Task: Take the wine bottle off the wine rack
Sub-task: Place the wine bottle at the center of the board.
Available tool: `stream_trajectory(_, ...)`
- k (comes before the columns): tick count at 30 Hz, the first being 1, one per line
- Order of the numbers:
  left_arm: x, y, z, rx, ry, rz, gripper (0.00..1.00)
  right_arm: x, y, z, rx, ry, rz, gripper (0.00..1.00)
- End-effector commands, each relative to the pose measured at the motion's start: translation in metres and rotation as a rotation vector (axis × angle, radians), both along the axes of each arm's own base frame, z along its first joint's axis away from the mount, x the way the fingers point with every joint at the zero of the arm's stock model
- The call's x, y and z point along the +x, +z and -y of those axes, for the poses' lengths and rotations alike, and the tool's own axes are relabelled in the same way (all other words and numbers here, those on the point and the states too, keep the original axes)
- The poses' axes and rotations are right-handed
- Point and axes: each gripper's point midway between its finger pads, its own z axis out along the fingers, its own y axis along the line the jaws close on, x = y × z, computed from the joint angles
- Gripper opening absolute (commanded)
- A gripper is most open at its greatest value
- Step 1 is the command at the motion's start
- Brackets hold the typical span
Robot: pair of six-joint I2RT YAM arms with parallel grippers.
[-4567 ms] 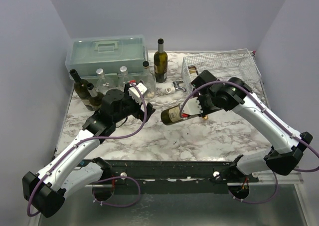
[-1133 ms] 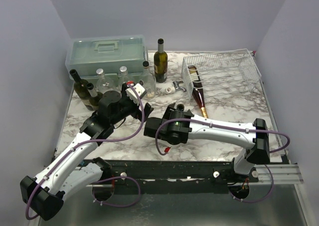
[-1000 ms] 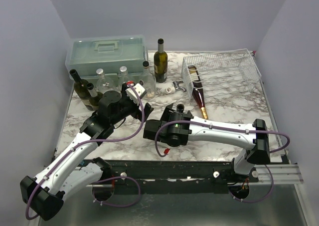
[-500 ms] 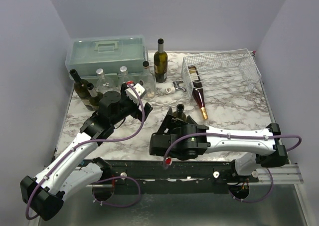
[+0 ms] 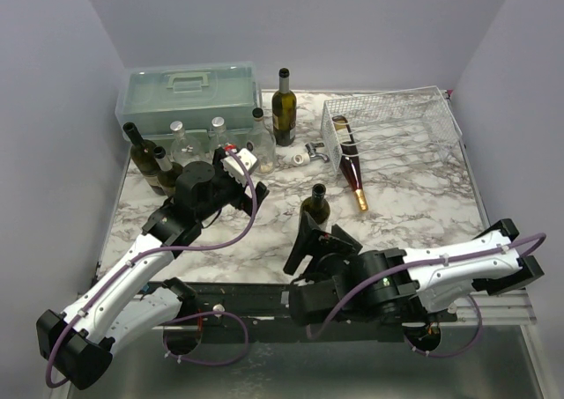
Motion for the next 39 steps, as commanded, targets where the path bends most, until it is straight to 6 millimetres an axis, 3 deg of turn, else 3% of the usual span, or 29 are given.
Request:
stream_trajectory(1, 0.002, 0.0, -0.003, 0.009, 0.013, 0.021, 0.99, -0.011, 0.019, 0.005, 0.135, -0.022, 0.015, 0.8)
stream_trajectory(10, 0.001, 0.001, -0.003, 0.007, 0.015, 0.024, 0.99, -0.008, 0.05, 0.016, 0.316, -0.074, 0.024, 0.8)
stream_trajectory(17, 0.001, 0.002, -0.004, 0.008, 0.017, 0.028, 0.99, 0.0, 0.079, 0.007, 0.448, -0.115, 0.012, 0.81)
stream_trajectory(22, 0.001, 0.002, -0.004, 0.007, 0.017, 0.029, 0.99, 0.036, 0.111, -0.003, 0.646, -0.195, 0.023, 0.8)
stream_trajectory(28, 0.002, 0.001, -0.005, 0.01, 0.021, 0.026, 0.99, 0.08, 0.141, 0.004, 0.862, -0.312, 0.061, 0.8)
stream_trajectory(29, 0.002, -0.001, -0.004, 0.012, 0.018, 0.025, 0.99, 0.116, 0.162, 0.022, 1.044, -0.396, 0.062, 0.78)
stream_trajectory(33, 0.001, -0.001, -0.002, 0.004, 0.006, 0.023, 0.99, 0.147, 0.154, 0.043, 1.137, -0.491, 0.002, 0.75)
stream_trajectory(39, -0.008, 0.001, 0.011, -0.047, -0.063, 0.009, 0.99, 0.205, 0.114, 0.082, 1.283, -0.725, -0.209, 0.74)
